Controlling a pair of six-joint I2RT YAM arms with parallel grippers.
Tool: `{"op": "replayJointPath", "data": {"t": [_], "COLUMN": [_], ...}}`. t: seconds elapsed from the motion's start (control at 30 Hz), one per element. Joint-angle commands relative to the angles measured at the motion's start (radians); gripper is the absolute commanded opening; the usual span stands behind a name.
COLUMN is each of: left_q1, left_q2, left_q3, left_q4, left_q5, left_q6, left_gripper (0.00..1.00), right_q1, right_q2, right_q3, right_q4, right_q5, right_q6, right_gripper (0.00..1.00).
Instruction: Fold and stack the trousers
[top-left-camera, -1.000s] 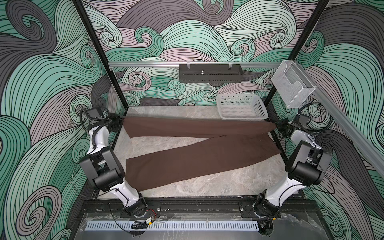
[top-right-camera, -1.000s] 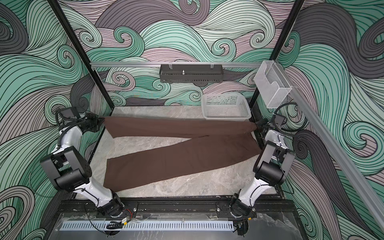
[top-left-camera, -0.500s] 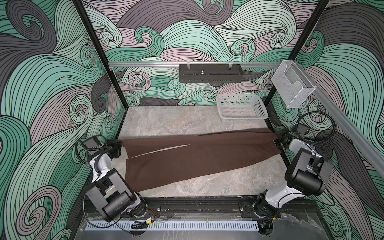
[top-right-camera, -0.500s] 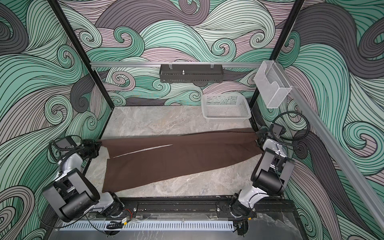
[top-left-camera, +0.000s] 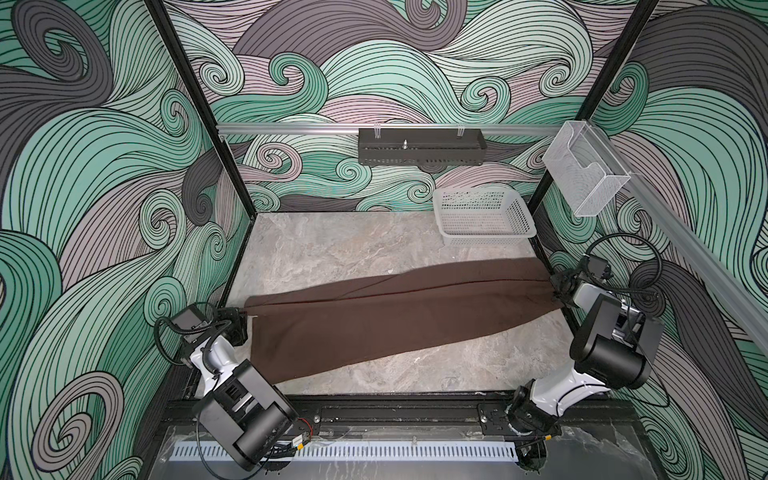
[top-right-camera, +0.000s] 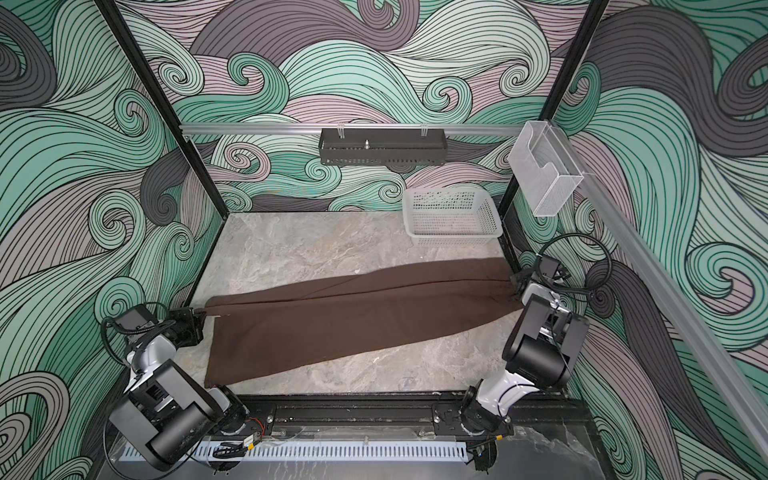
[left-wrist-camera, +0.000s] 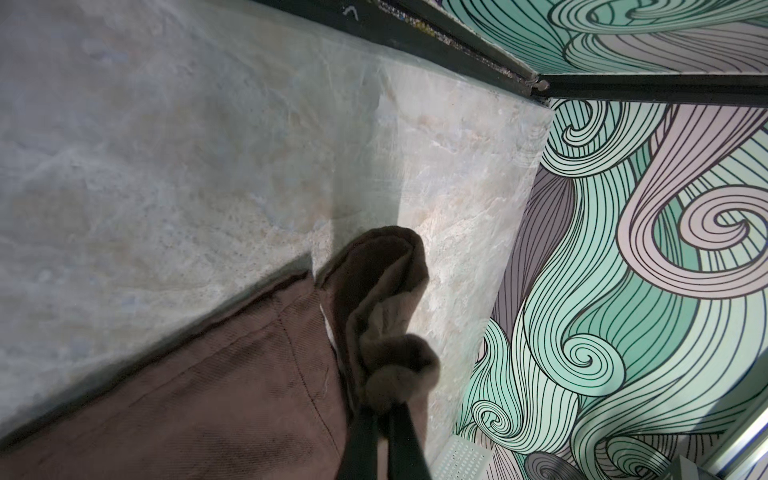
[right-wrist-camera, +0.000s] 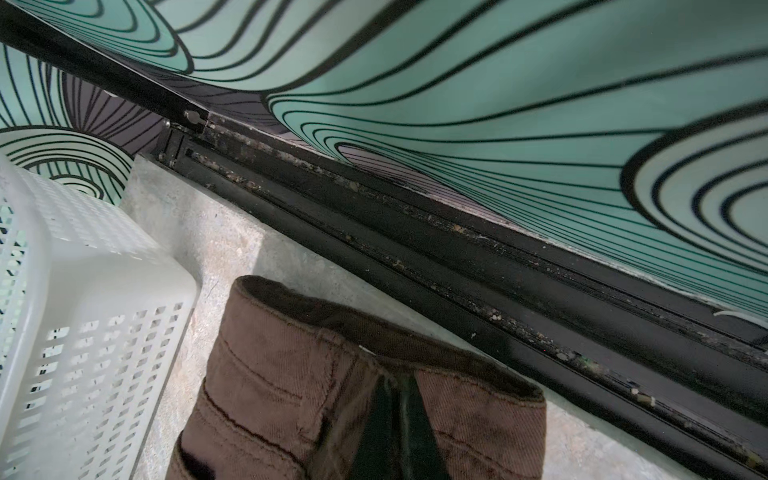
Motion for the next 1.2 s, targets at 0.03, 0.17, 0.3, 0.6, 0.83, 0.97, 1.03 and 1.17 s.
{"op": "replayJointPath", "data": {"t": [0.03, 0.17, 0.3, 0.6, 0.83, 0.97, 1.03, 1.17], "left_q1": [0.011, 0.011, 0.013, 0.074, 0.164, 0.18, 0.178, 0.176], "left_q2": [-0.003, -0.035, -0.103, -0.242, -0.246, -0.19, -0.162, -0.151], "left_q3": [0.102, 0.208, 0.191, -0.047, -0.136, -0.093, -0.036, 0.086], "left_q4": [0.05, -0.006, -0.081, -0.157, -0.141, -0.102, -0.104, -0.193], "left_q5": [0.031, 0.05, 0.034, -0.13, -0.15, -0.048, 0.013, 0.008], "left_q6": [-0.066, -0.083, -0.068, -0.056, -0.039, -0.049, -0.054, -0.052], "left_gripper": [0.0, 0.0, 0.0, 0.0, 0.0, 0.0, 0.0, 0.0], "right_q1": [-0.013, -0.013, -0.013, -0.013, -0.014, -0.013, -0.013, -0.013], "right_q2": [0.016, -0.005, -0.031, -0.015, -0.006, -0.019, -0.043, -0.137], "right_q3": [0.084, 0.121, 0.126, 0.038, 0.043, 0.057, 0.074, 0.096], "right_q4": [-0.017, -0.041, -0.067, -0.084, -0.135, -0.155, -0.178, -0.232], "right_q5": [0.023, 0.02, 0.053, 0.146, 0.191, 0.179, 0.166, 0.18], "right_q6": [0.027, 0.039, 0.005, -0.034, -0.03, -0.009, 0.01, 0.023], "right_gripper": [0.0, 0.0, 0.0, 0.0, 0.0, 0.0, 0.0, 0.0]}}
